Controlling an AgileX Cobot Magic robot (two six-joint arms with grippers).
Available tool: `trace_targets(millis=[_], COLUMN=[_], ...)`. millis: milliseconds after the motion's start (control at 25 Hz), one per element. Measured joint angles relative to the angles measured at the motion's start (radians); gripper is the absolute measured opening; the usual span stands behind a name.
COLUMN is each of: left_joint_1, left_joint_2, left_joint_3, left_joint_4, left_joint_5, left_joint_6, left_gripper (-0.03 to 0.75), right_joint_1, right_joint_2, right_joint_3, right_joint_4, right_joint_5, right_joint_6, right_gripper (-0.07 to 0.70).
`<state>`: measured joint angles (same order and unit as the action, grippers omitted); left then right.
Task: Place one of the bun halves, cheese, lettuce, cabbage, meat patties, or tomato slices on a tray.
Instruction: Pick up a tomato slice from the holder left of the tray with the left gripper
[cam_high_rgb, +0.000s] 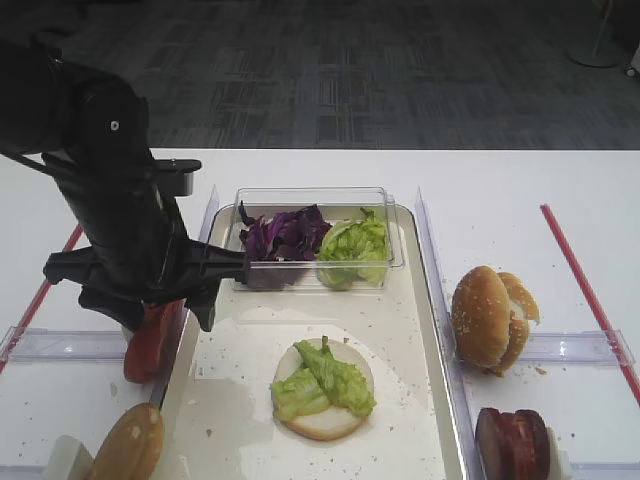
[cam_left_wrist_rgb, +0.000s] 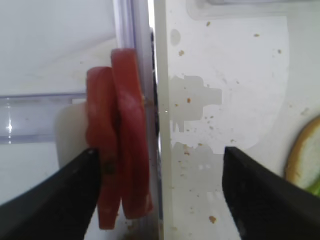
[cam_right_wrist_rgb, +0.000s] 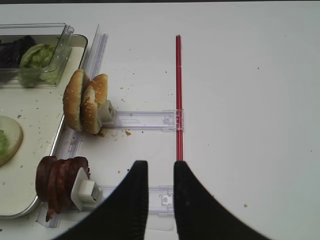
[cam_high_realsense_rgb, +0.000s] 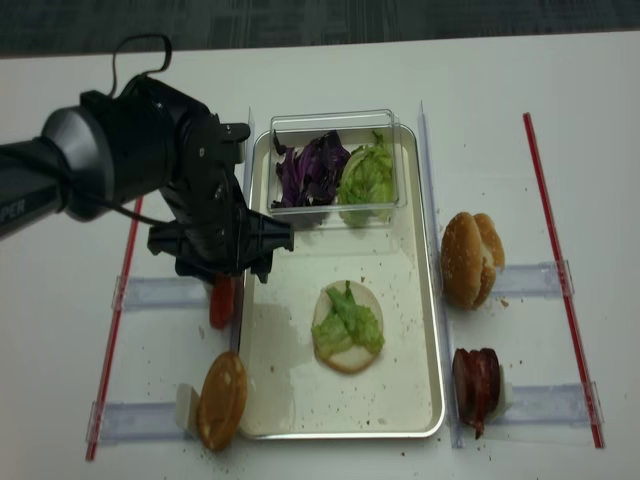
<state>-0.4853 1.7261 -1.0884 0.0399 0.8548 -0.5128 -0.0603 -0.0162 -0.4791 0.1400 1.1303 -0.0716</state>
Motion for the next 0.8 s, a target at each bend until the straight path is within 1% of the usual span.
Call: trace_targets(millis=[160, 360, 440, 600, 800], left_joint_1=[0.005, 0.007, 0.009, 0.009, 0.009], left_joint_2=[0.015, 0.017, 0.017, 0.017, 0.017], left_joint_3=[-0.001, -0.001, -0.001, -0.001, -0.028], left_joint_4=[0.006, 0.023, 0.028, 0.032, 0.032], left_joint_5=[-0.008, -0.016, -0.018, -0.018, 0.003], left_joint_6=[0.006, 0.01, 0.01, 0.01, 0.01], left_gripper=[0.457, 0.393, 0.379, 0.368, 0.366], right_joint_1=[0.0, 0.0, 0.0, 0.0, 0.0], right_joint_2=[0.0, 0.0, 0.0, 0.0, 0.0], right_joint_3=[0.0, 0.0, 0.0, 0.0, 0.0], right_joint_4=[0.0, 0.0, 0.0, 0.0, 0.0], right_joint_5=[0.0, 0.0, 0.0, 0.0, 0.0], right_joint_6=[0.0, 0.0, 0.0, 0.0, 0.0], right_gripper=[0.176, 0.176, 0.176, 0.176, 0.176])
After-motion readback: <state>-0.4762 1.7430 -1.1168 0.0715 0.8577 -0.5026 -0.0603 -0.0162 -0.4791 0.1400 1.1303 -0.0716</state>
